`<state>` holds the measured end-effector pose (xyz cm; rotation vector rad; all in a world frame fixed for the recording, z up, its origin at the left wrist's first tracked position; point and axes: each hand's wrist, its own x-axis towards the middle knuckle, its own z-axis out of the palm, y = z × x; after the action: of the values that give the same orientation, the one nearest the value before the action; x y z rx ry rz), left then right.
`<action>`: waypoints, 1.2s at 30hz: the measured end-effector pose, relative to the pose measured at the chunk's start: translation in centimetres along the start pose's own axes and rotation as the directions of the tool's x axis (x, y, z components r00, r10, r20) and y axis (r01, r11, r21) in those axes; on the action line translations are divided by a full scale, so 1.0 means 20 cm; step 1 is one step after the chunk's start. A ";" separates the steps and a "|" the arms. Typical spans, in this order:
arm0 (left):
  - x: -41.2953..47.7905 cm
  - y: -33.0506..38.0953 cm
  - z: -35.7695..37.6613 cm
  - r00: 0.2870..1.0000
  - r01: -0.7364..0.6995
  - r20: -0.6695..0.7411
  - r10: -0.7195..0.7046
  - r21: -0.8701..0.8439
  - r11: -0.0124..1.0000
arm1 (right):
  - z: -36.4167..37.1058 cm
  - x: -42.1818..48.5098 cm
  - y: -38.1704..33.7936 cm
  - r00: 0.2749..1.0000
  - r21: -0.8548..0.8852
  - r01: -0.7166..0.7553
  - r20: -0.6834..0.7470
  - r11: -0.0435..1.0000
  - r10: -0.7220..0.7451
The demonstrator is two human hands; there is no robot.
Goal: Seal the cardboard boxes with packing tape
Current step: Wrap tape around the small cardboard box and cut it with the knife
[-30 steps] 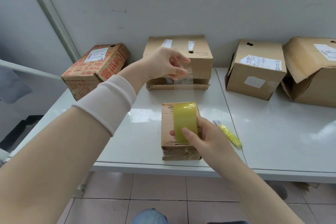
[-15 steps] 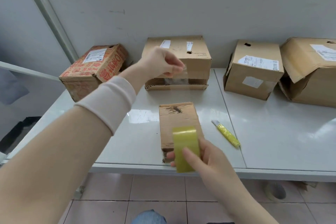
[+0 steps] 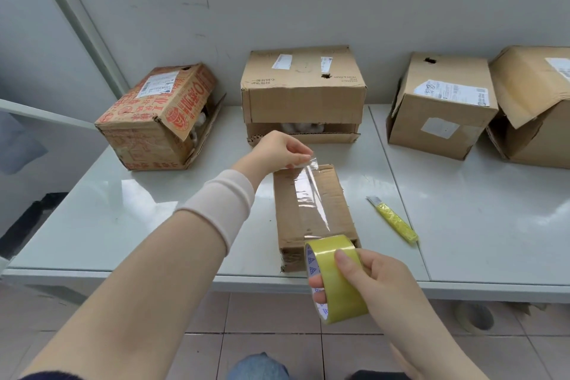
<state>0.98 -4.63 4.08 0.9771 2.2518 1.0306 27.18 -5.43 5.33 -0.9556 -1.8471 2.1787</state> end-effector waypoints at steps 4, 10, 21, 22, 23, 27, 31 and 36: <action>0.00 -0.02 0.04 1.000 0.016 -0.007 -0.016 0.009 1.000 | -0.01 0.01 0.00 1.000 0.012 -0.014 -0.007 1.000 0.014; 0.01 -0.06 0.06 0.993 0.121 0.023 -0.119 -0.136 0.983 | -0.01 0.02 0.03 0.999 0.003 -0.027 -0.021 1.000 0.027; 0.06 -0.07 0.08 0.945 0.316 0.086 -0.315 0.011 0.949 | -0.01 0.04 0.07 0.998 -0.022 -0.058 -0.023 0.998 0.058; 0.06 -0.07 0.09 0.943 0.322 0.089 -0.321 0.004 0.947 | -0.01 0.05 0.07 0.998 -0.023 -0.060 -0.019 0.998 0.060; 0.06 -0.07 0.09 0.946 0.317 0.079 -0.315 -0.012 0.948 | -0.01 0.05 0.07 0.998 -0.025 -0.059 -0.015 0.998 0.059; 0.03 -0.08 0.09 0.982 0.099 -0.154 -0.105 -0.051 0.994 | -0.02 0.05 0.07 0.999 -0.027 -0.052 -0.002 0.998 0.052; -0.01 -0.07 0.07 0.994 -0.044 -0.091 0.052 0.091 0.995 | -0.03 0.05 0.08 0.999 -0.029 -0.043 0.008 0.999 0.043; 0.01 -0.07 0.10 0.997 0.001 -0.079 0.016 0.215 0.977 | -0.03 0.06 0.09 0.999 -0.040 -0.030 0.021 0.999 0.031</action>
<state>1.57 -4.28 1.79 1.0488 2.4675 0.8561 27.08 -4.77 3.22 -0.9776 -1.9046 2.1863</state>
